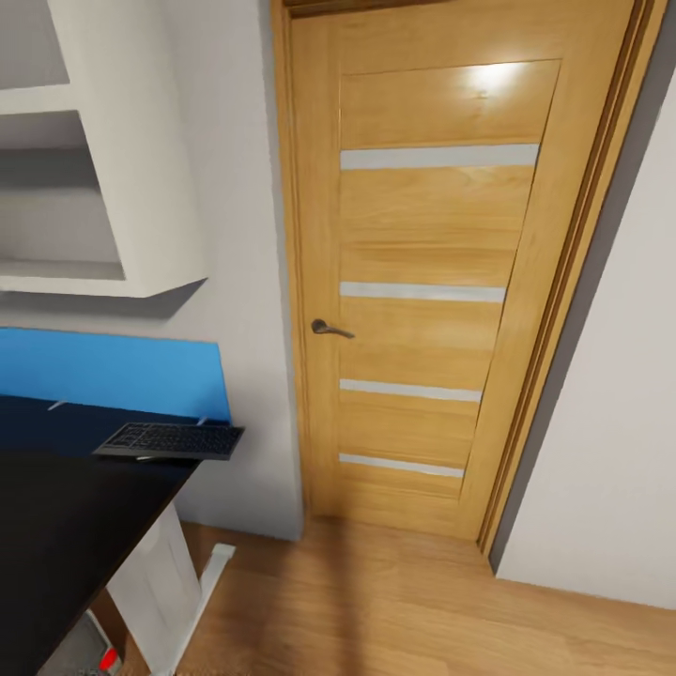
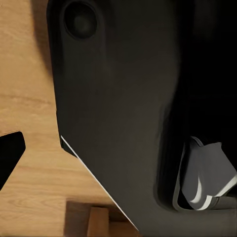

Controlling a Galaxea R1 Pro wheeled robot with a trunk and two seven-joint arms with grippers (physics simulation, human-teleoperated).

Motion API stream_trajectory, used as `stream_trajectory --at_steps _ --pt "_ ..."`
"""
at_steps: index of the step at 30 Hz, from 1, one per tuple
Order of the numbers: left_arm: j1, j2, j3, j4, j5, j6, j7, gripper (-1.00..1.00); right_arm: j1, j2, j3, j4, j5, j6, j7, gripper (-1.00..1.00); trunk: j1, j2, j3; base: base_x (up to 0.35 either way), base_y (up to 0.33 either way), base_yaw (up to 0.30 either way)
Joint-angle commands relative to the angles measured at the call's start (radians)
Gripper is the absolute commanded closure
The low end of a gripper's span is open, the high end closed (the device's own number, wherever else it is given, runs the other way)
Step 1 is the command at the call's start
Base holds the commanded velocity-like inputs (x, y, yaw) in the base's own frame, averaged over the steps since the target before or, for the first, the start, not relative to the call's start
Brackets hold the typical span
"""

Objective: In the bedroom, organize the workspace by keeping the computer under the desk, ensuring the monitor is on the desk, placing the keyboard on the desk next to the monitor, placing the mouse on the desk next to the keyboard, moving the folder from the swivel chair onto the desk next to the mouse, stacking the notebook on top of the folder with the pen on top of the notebook, and positioning the swivel chair next to the desk.

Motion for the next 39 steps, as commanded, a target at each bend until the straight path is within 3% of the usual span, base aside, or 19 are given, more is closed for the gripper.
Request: stream_trajectory --at_steps 1,18,25,30,39 --pt "0.001 0.000 0.001 -0.002 0.000 0.001 0.000 -1.00 -0.001 0.000 0.000 0.001 0.001 -0.008 0.000 -1.00 -0.004 0.006 0.002 0.000 0.000 0.282" --pt "0.001 0.002 0.072 -0.004 0.006 -0.002 0.000 -1.00 -0.001 0.009 0.001 0.000 0.001 -0.043 -0.005 -1.00 -0.069 0.125 0.056 0.000 0.000 0.282" --pt "0.001 0.006 0.105 -0.011 0.064 -0.025 0.000 -1.00 -0.001 0.009 0.002 -0.001 0.001 -0.116 -0.005 -1.00 -0.096 0.174 0.077 0.000 0.000 0.283" --pt "0.001 0.008 0.116 -0.023 0.120 -0.101 0.000 -1.00 -0.001 0.009 0.003 -0.002 0.001 -0.154 -0.005 -1.00 -0.115 0.209 0.093 0.000 0.000 0.283" --pt "0.001 0.009 0.119 -0.043 0.145 -0.173 -0.001 -1.00 -0.001 0.013 0.003 -0.009 0.001 -0.167 -0.005 -1.00 -0.150 0.272 0.121 0.000 0.000 0.284"
